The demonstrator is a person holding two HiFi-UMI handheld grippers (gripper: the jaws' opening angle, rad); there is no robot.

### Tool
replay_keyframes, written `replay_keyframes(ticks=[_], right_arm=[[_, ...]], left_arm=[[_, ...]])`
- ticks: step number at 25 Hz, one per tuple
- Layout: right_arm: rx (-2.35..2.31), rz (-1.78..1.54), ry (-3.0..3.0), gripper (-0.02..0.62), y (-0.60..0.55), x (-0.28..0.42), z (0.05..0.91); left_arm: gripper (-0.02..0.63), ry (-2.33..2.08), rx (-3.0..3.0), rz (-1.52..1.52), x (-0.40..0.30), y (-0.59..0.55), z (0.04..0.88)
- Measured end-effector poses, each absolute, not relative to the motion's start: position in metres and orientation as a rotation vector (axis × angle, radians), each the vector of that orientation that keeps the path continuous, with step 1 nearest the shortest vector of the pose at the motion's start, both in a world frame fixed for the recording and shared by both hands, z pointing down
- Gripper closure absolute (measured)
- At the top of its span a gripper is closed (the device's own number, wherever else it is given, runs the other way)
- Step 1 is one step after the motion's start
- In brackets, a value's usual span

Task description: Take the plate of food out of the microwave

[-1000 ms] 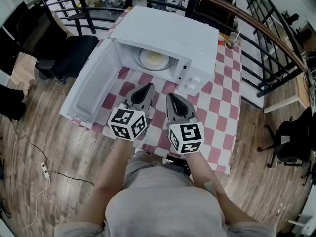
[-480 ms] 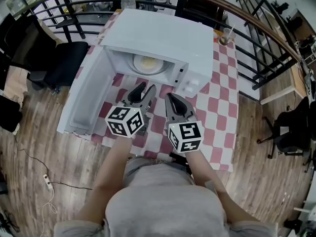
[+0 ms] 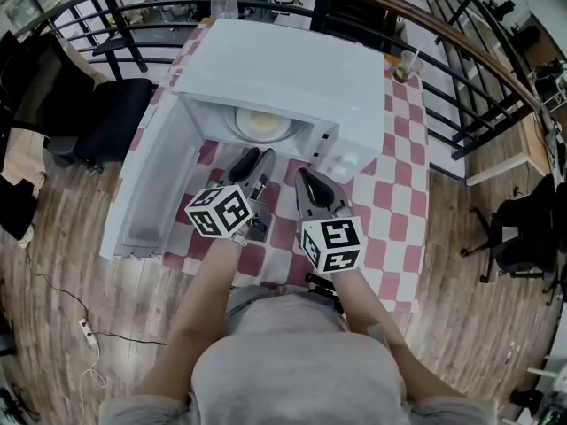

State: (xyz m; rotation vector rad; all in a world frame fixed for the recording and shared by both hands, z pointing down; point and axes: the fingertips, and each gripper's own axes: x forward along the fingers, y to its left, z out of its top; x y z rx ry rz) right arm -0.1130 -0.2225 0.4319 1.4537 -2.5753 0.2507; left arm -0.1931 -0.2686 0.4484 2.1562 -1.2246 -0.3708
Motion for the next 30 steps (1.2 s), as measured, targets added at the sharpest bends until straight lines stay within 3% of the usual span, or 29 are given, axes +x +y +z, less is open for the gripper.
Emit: replay_keyframes(ticks=[5,18,30], right_arm=[[1.467,0.282,-2.562,0.569,-0.235,-0.113,0.438],[1.461,0.358,-2.524,0.569,-0.249,-0.121,0.458],[1.442,0.411,-2.481,0.569,-0.253,-0.12,0.48]], left_arm=[[0.431,-1.231,2.04,-0.367,-0.2,-0.284,0.471],[0.324,-1.215,1.636,-0.445,-0.22,-0.318,0.532],[0.321,-1.225,1.35,-0.486,-0.228,-0.337,0.58]])
